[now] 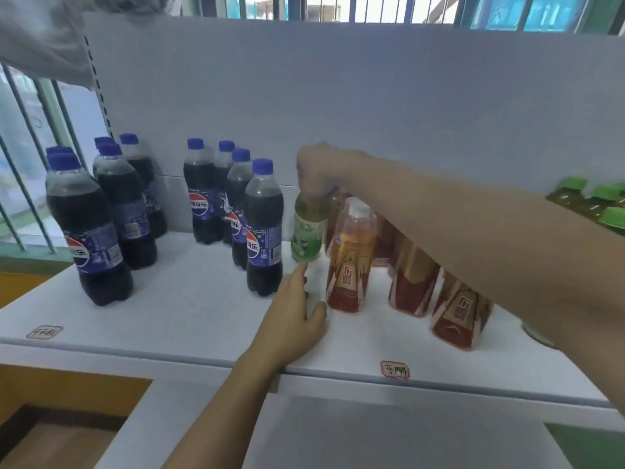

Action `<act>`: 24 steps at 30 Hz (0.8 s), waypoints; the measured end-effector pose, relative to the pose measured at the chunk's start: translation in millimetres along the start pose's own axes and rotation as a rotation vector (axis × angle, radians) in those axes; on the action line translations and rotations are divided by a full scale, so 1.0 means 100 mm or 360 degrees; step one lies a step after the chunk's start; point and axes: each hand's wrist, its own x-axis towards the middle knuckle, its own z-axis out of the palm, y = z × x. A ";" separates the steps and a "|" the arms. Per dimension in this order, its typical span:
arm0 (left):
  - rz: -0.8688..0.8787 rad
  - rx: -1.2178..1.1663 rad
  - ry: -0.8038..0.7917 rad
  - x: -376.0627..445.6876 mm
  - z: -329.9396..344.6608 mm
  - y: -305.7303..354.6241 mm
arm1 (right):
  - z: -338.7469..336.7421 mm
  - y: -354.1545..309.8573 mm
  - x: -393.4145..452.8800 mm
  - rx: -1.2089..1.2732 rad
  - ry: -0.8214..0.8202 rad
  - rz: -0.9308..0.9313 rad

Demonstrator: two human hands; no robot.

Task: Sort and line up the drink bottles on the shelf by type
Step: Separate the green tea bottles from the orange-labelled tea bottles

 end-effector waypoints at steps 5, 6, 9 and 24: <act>0.0106 0.0041 0.0421 -0.04 0.05 0.06 | -0.25 0.08 -0.41 0.0332 0.0290 -0.0127; 0.0125 -0.0014 0.0531 -0.04 0.05 0.06 | -0.34 0.09 -0.54 0.0422 0.0305 -0.0173; 0.0117 -0.0183 0.0752 -0.06 0.04 0.14 | -0.53 0.13 -0.96 0.0722 0.0263 -0.0247; 0.0873 -0.0280 0.0489 -0.68 0.98 1.41 | 0.68 1.56 -3.01 0.2439 0.1604 0.0101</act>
